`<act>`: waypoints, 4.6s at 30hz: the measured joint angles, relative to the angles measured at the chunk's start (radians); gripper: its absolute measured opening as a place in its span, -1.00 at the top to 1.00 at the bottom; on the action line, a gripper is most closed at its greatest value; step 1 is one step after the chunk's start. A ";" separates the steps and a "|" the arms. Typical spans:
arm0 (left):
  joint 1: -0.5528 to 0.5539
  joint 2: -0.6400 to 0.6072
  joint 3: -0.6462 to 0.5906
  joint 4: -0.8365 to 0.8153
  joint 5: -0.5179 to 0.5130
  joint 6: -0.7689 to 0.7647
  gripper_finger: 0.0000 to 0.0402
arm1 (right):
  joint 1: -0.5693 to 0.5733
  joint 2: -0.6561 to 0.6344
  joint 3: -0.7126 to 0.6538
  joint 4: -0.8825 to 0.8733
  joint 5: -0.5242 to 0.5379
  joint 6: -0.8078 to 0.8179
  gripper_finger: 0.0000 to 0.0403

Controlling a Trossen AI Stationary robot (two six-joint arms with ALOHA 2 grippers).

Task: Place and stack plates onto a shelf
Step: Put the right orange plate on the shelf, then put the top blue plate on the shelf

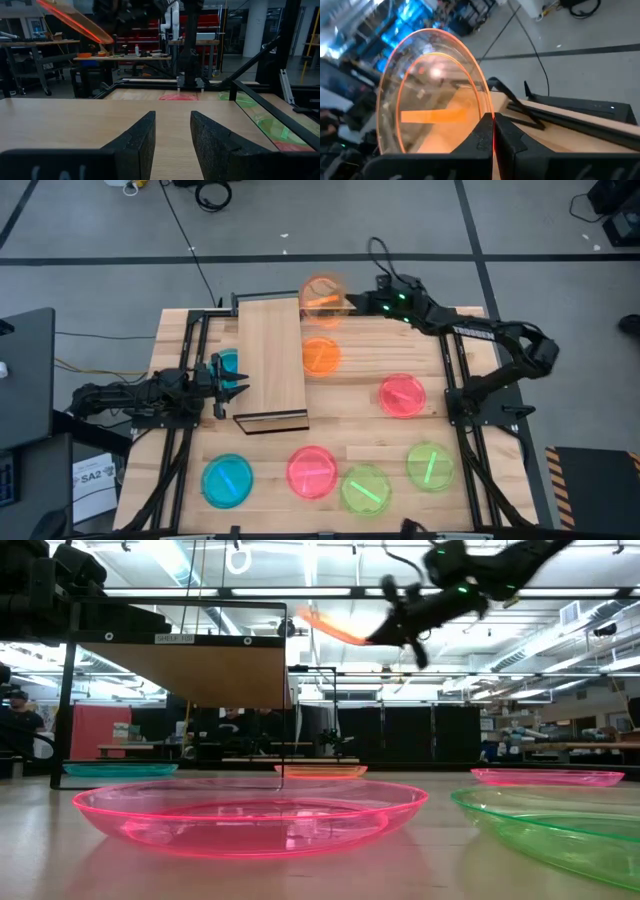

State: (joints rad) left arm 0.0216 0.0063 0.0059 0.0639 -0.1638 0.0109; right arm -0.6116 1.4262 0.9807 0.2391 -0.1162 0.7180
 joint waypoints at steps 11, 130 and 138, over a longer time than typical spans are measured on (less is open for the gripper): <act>0.000 0.000 0.000 0.000 0.000 0.000 0.35 | 0.077 0.401 0.474 -0.150 -0.126 -0.060 0.97; 0.000 0.000 0.000 0.033 -0.001 -0.029 0.35 | 0.055 0.378 0.770 -0.820 -0.016 -0.456 0.31; 0.000 0.001 0.024 0.111 -0.059 -0.072 0.35 | 0.155 0.231 0.763 -1.019 0.156 -0.513 0.31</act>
State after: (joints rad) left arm 0.0212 0.0074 0.0296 0.1753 -0.2224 -0.0612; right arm -0.4561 1.6573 1.7441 -0.7795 0.0398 0.2047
